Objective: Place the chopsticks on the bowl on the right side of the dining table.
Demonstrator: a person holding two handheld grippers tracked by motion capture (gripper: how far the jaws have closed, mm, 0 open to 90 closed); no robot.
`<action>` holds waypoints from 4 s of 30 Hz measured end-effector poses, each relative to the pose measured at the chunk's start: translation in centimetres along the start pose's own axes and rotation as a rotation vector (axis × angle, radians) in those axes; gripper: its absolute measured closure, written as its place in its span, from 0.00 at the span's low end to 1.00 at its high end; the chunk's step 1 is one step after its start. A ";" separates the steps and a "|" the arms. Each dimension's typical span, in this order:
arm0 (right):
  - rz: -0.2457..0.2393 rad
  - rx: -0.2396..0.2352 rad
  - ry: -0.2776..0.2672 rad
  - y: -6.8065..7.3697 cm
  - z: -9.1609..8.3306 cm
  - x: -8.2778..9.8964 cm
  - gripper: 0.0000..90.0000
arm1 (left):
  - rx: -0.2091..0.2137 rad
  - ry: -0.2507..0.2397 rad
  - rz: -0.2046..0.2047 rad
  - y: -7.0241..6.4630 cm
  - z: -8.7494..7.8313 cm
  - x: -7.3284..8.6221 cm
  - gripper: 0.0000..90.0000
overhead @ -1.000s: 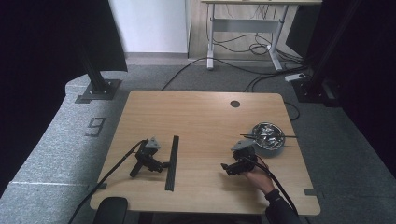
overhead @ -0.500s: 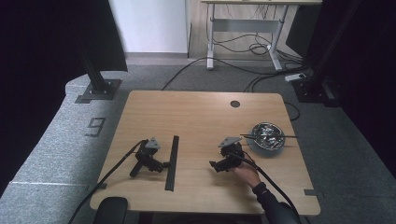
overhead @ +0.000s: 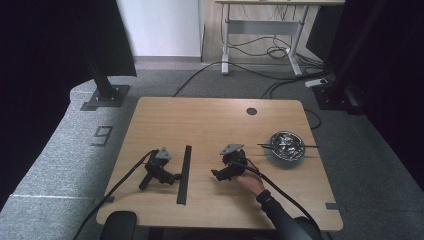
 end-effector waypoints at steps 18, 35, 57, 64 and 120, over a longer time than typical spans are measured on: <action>-0.027 -0.032 0.002 2.6 3.6 -2.6 0.00 | 0.000 0.000 0.000 0.0 0.0 0.0 0.00; -0.063 -0.043 0.016 4.6 6.3 -4.7 0.00 | 0.001 0.002 0.002 0.0 0.0 0.0 0.00; -0.050 -0.033 0.061 4.7 7.8 -4.3 0.00 | 0.000 0.001 0.001 0.0 0.0 0.0 0.00; -0.038 -0.030 0.065 4.2 7.7 -4.1 0.00 | 0.000 0.000 0.001 0.0 0.0 0.0 0.00; 0.090 0.120 0.061 -3.9 2.8 0.0 0.00 | 0.000 -0.001 -0.002 0.0 0.0 0.0 0.00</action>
Point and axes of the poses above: each handheld gripper's, and its own axes: z roughly forward along the jaws, x roughly out of its underside, y roughly to its left, the point moved 2 cm from there along z, roughly forward along the jaws, and after that the axes turned 6 degrees about -y, right-handed, at the moved point
